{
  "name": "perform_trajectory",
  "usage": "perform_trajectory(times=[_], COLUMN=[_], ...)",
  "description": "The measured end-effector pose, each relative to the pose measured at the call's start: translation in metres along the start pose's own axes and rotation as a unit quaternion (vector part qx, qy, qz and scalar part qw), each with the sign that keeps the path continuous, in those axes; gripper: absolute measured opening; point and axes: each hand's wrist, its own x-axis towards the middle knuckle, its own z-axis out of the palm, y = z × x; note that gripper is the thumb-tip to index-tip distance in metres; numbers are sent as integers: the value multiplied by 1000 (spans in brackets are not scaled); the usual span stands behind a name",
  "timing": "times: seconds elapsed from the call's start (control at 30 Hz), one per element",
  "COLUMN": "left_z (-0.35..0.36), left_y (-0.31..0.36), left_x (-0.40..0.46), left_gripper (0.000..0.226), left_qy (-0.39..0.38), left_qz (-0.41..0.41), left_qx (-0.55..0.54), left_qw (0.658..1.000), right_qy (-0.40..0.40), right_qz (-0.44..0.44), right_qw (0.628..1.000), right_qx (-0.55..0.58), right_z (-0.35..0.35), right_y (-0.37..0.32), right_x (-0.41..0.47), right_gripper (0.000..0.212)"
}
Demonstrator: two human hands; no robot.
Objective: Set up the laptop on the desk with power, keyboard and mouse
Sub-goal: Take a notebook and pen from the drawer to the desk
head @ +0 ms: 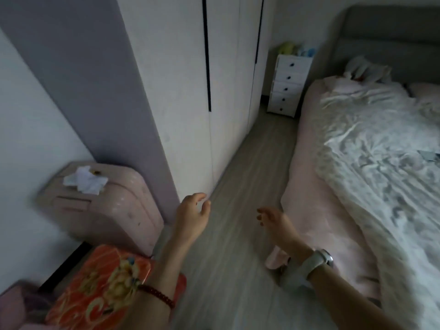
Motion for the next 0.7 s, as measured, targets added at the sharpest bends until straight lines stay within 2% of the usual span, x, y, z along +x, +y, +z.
perform_trajectory(times=[0.27,0.53,0.7], left_z=[121,225,273], left_y=[91,172,202], left_x=[239,476,621], left_gripper=[31,30,30], left_qy=[-137,-170,-164], left_qz=[104,91,67], left_qx=[-13,-4,0], left_qw=[985,981,984], right_qy=[108,133,108], right_qz=[52,71,88], right_qw=[993,988,989], right_qx=[15,35,44], right_z=[-97,-205,-251], right_y=[12,2,-16], right_x=[204,461,620], right_gripper=[26,27,26])
